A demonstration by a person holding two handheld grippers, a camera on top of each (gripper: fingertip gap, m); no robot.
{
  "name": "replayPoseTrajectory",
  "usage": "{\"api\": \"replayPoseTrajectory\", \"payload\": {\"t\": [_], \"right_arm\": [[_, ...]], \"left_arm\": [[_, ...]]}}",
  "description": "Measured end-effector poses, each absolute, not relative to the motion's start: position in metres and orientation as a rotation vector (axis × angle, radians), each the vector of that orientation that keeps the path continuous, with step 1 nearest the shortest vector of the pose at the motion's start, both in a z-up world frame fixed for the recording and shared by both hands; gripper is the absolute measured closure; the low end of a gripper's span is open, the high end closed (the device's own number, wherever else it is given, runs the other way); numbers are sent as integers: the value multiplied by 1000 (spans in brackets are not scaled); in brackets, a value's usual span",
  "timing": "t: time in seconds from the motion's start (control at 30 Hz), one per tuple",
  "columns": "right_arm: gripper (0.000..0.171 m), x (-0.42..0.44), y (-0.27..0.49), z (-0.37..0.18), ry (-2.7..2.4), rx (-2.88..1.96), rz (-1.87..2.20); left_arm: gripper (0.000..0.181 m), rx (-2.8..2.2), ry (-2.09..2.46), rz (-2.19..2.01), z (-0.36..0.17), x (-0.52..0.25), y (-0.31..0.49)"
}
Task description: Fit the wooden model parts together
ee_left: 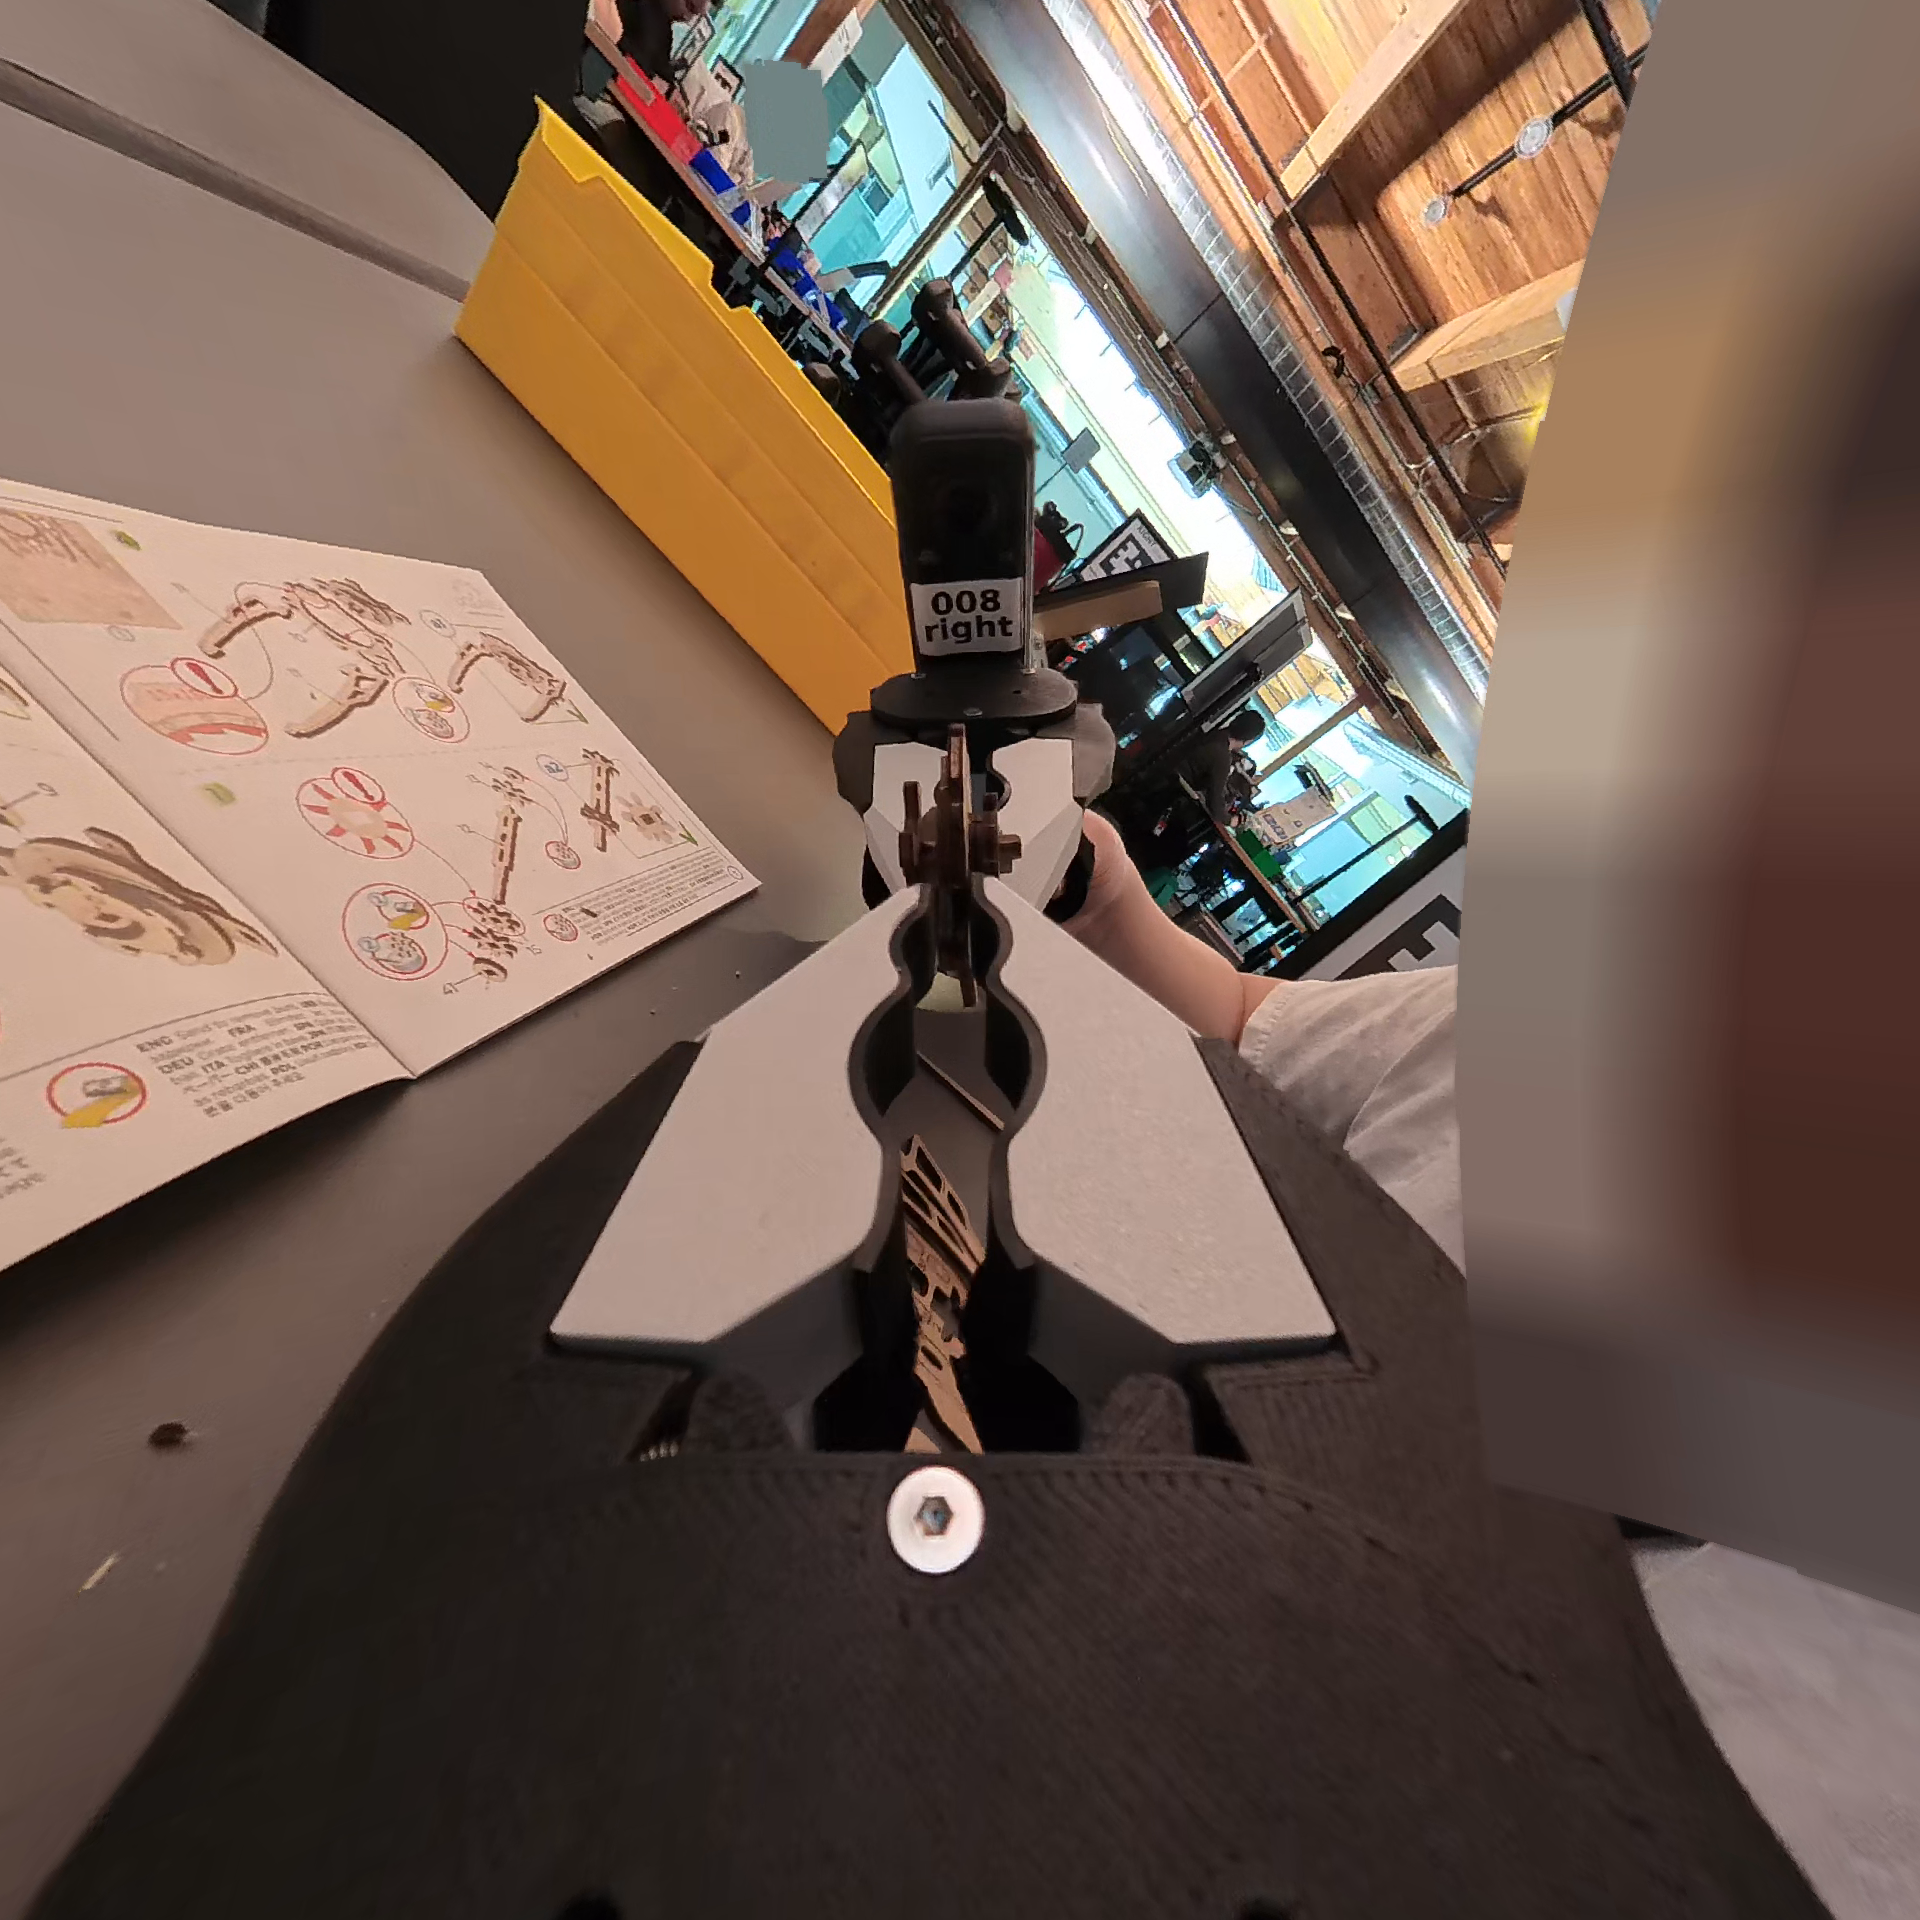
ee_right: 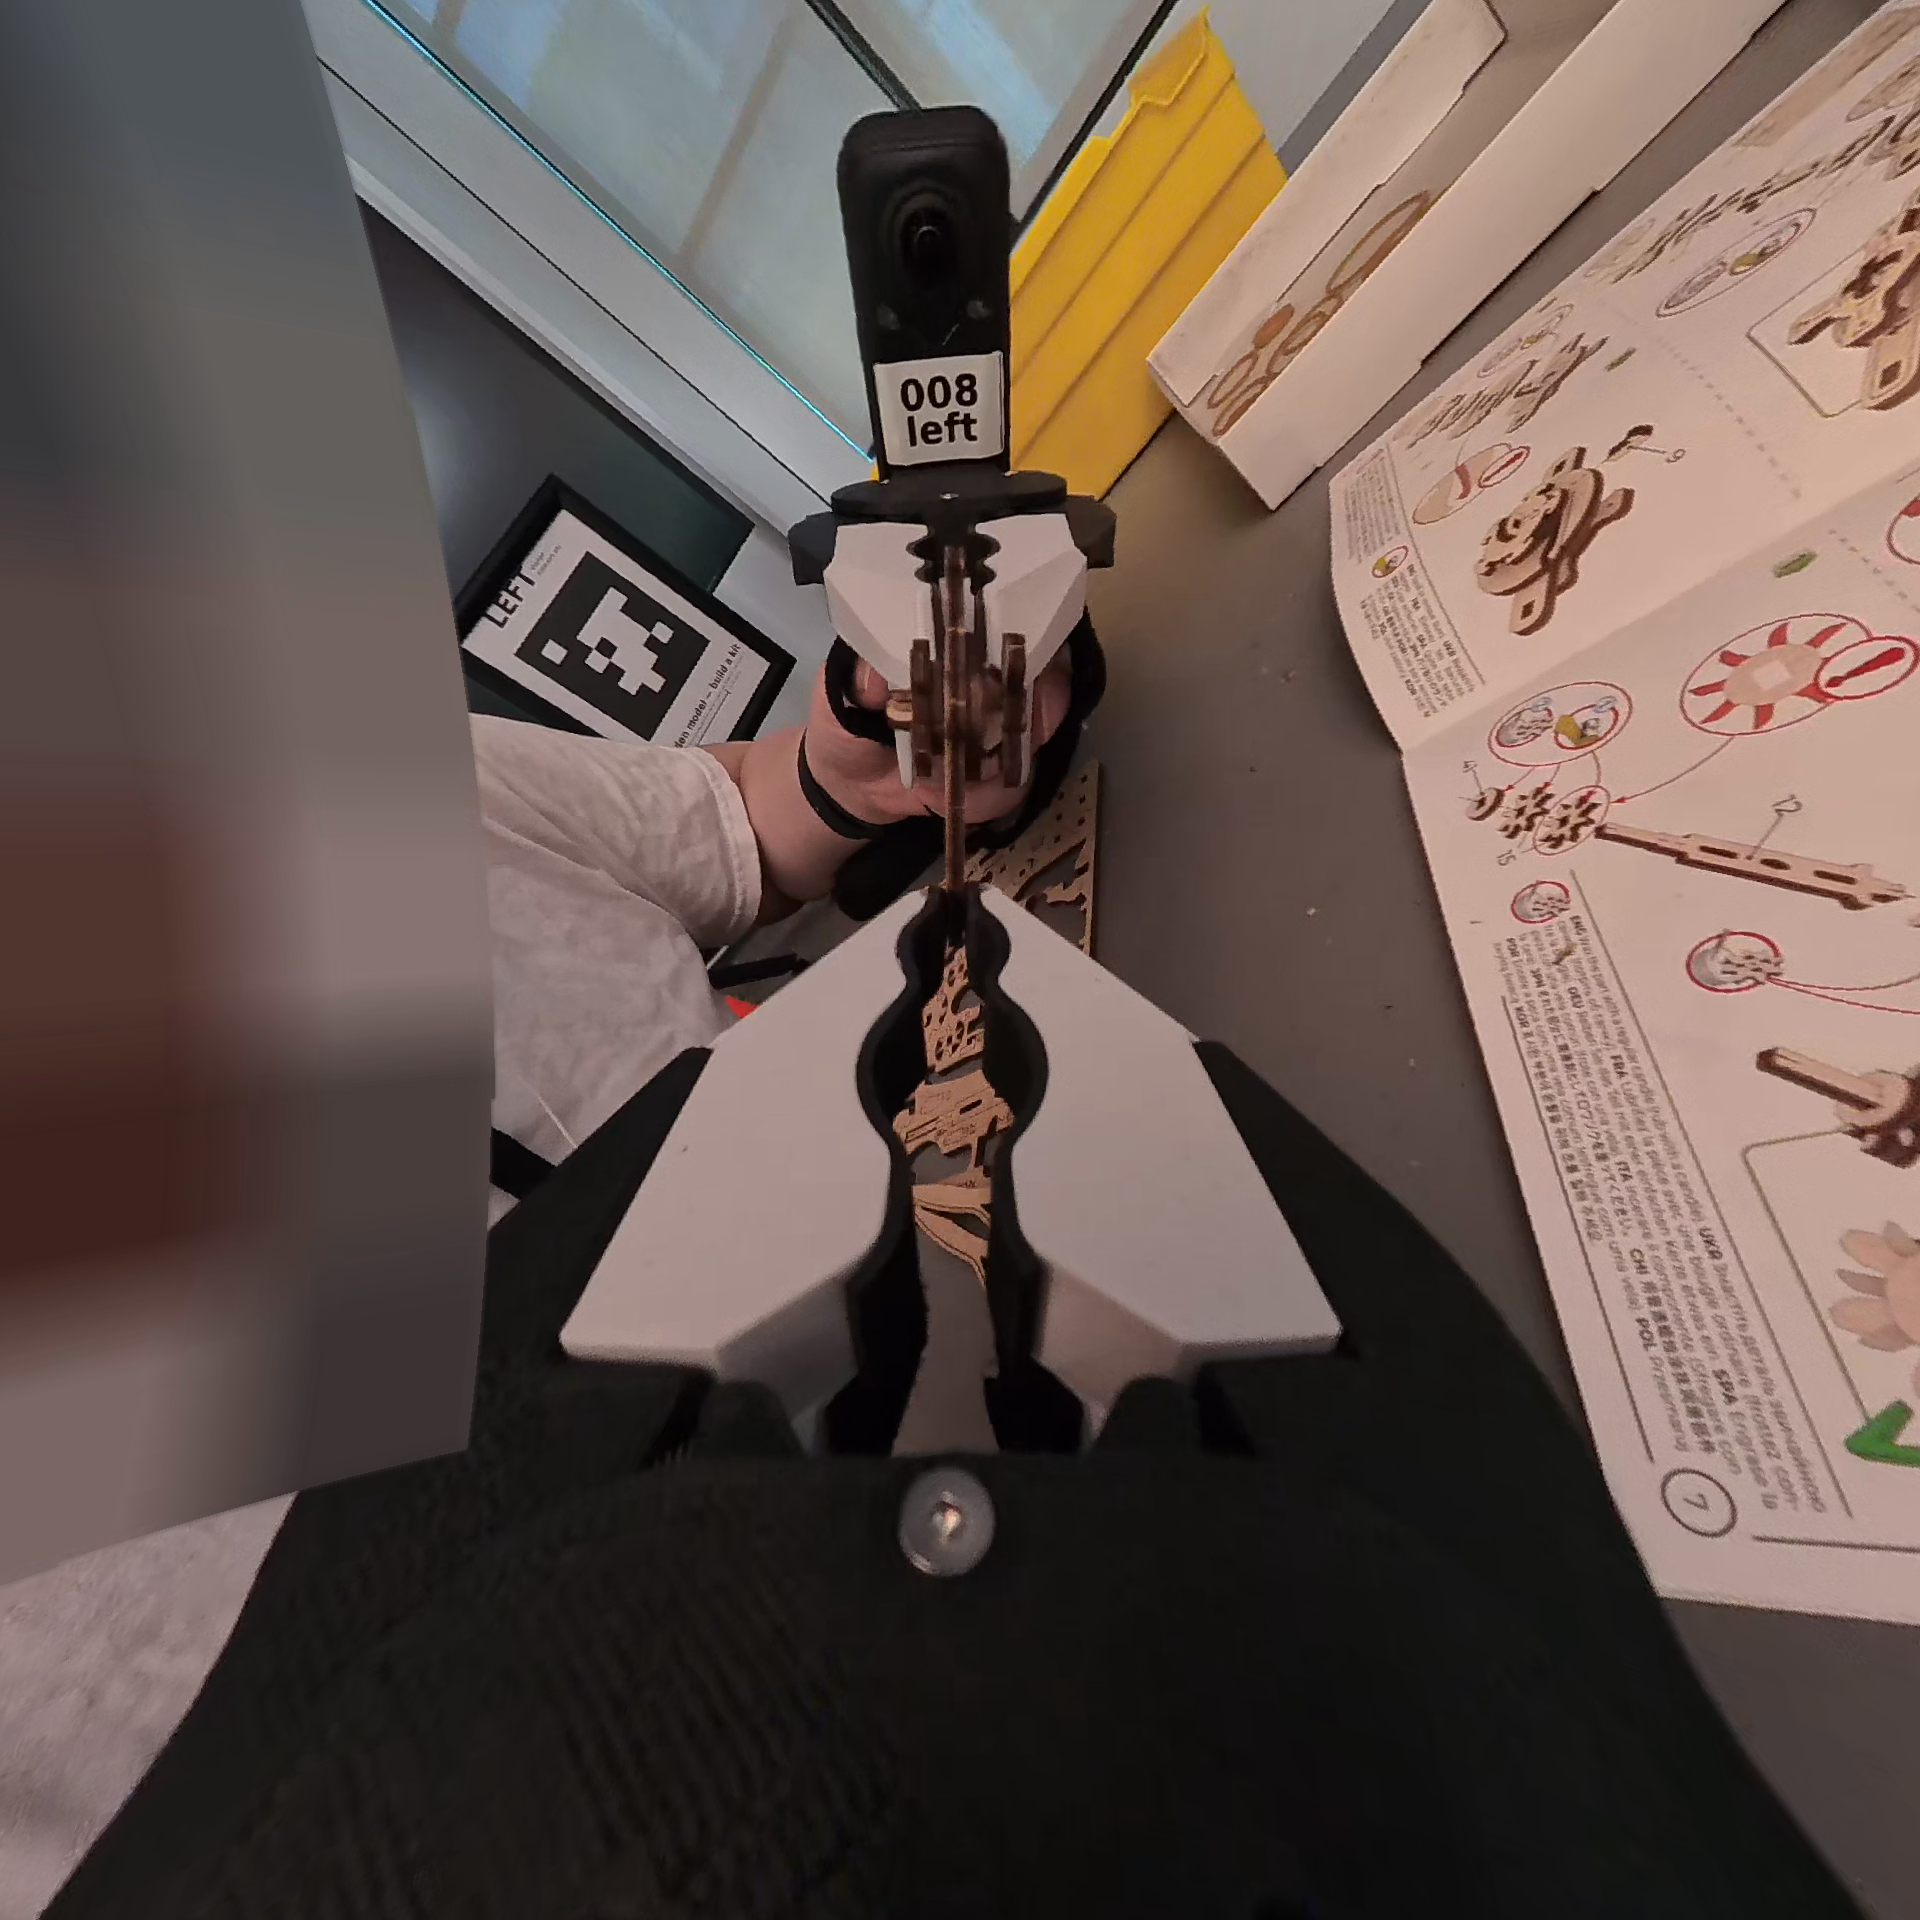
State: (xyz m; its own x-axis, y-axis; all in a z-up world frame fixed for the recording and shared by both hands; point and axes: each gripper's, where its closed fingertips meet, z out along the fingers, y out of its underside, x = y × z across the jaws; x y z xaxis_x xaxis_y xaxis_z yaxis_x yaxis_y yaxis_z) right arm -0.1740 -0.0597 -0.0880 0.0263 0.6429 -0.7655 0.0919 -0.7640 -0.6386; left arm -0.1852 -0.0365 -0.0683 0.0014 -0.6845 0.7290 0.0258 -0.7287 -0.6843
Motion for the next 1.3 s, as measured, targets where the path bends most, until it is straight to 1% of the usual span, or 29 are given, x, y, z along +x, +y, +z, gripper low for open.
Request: {"api": "replayPoseTrajectory", "payload": {"t": [0.03, 0.1, 0.13, 0.27, 0.3, 0.33, 0.53, 0.57, 0.63, 0.67, 0.9, 0.93, 1.0, 1.03, 1.13, 1.2, 1.3], "right_arm": [[169, -173, -58, -87, -738, -1890, 1786], [156, -172, -53, -84, -689, -1877, 1787], [155, -170, -49, -84, -664, -1873, 1786], [159, -167, -45, -79, -625, -1845, 1805], [162, -167, -46, -80, -632, -1847, 1802], [170, -167, -49, -77, -648, -1834, 1823], [170, -165, -50, -76, -670, -1835, 1805], [170, -165, -48, -76, -654, -1836, 1796], [170, -162, -43, -76, -611, -1840, 1784], [170, -160, -41, -75, -587, -1835, 1793], [170, -162, -42, -74, -564, -1833, 1835], [170, -163, -43, -75, -571, -1835, 1831], [170, -164, -45, -74, -579, -1828, 1836], [170, -164, -44, -74, -577, -1828, 1835], [170, -164, -44, -73, -563, -1824, 1840], [170, -164, -43, -73, -559, -1821, 1834], [170, -167, -45, -74, -560, -1823, 1841]], "left_arm": [[178, -1766, 684, -1773, -69, -185, -37], [178, -1781, 704, -1759, -71, -185, -38], [178, -1785, 708, -1755, -72, -185, -38], [178, -1785, 728, -1766, -72, -182, -42], [178, -1782, 731, -1770, -72, -182, -43], [178, -1783, 737, -1768, -72, -182, -43], [178, -1775, 729, -1813, -71, -181, -46], [176, -1774, 723, -1813, -71, -181, -45], [163, -1779, 712, -1813, -71, -182, -43], [160, -1776, 712, -1820, -71, -182, -44], [163, -1786, 783, -1747, -75, -178, -47], [165, -1781, 786, -1735, -75, -179, -47], [175, -1777, 791, -1726, -75, -180, -47], [177, -1779, 795, -1732, -75, -180, -47], [178, -1783, 765, -1776, -74, -180, -46], [174, -1782, 747, -1799, -73, -179, -46], [178, -1780, 752, -1778, -73, -179, -45]]}}
